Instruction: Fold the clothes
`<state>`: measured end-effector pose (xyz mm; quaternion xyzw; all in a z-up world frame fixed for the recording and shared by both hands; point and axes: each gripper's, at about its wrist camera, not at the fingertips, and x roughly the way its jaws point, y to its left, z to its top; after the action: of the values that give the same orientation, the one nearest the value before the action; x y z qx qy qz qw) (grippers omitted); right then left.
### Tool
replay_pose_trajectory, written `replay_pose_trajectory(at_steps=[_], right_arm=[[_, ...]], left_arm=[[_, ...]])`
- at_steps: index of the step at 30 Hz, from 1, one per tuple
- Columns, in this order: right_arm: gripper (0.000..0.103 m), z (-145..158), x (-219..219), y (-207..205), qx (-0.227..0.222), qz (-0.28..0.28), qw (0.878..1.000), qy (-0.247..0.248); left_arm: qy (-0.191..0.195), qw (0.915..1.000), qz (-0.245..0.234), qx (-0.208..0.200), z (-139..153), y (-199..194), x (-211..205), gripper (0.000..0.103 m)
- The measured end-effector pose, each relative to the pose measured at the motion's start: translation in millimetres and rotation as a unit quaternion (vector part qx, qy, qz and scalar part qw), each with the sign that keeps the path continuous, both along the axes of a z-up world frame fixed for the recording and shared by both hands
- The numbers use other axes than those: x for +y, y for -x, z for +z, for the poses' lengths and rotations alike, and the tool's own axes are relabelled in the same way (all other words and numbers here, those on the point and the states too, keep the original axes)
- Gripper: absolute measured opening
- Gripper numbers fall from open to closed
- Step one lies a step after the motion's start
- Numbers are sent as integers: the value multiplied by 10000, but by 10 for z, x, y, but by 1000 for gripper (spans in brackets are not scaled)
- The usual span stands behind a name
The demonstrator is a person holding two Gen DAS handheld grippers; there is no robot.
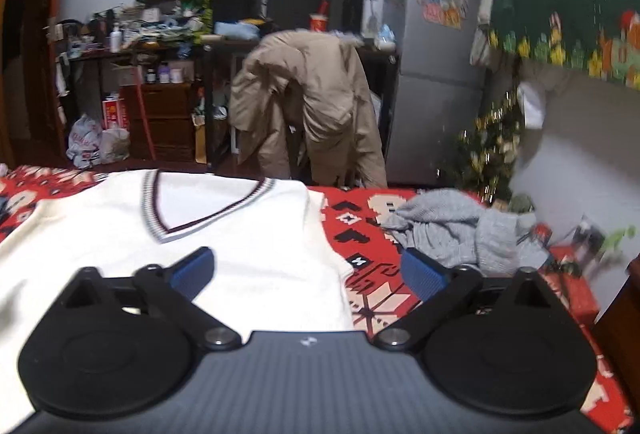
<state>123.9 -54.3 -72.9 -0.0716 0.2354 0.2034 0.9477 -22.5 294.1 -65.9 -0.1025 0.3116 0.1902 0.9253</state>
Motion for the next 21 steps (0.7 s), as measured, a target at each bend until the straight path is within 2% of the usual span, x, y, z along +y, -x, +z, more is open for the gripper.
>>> replay_pose_trajectory(at_steps=[1,2,4,7,10,15,17,19,21], right_arm=[[76,-36,1,-154,176,-46,9998,-61],[53,-80,-8,-327,401,-95,9991,-121],[18,-184,-72,-660,844,-157,9957,-341],[19,-352,-209,-1080,1394,-265,9878,-641],[19,-503,-227,-1329,1629,-86,9846,-634],[19,-696,-77,-1397,1631,-19,9865,-127],[22,-749,4,-1355,1578,25,9875,5],[22,-741,67,-1284,1455,74,9891,187],[22,-707,61,-1246,1462,37,9891,170]], left_arm=[[58,10000,65,18,-25,-56,83,57],[117,9998,129,36,-49,-112,166,56],[183,9994,283,39,-80,-193,299,54],[269,9988,413,71,-110,-294,455,51],[288,9987,394,111,-145,-348,527,51],[226,9988,349,266,-219,-392,562,53],[218,9988,318,316,-247,-391,562,54],[164,9988,257,387,-276,-393,546,59],[126,9987,217,440,-303,-398,537,60]])
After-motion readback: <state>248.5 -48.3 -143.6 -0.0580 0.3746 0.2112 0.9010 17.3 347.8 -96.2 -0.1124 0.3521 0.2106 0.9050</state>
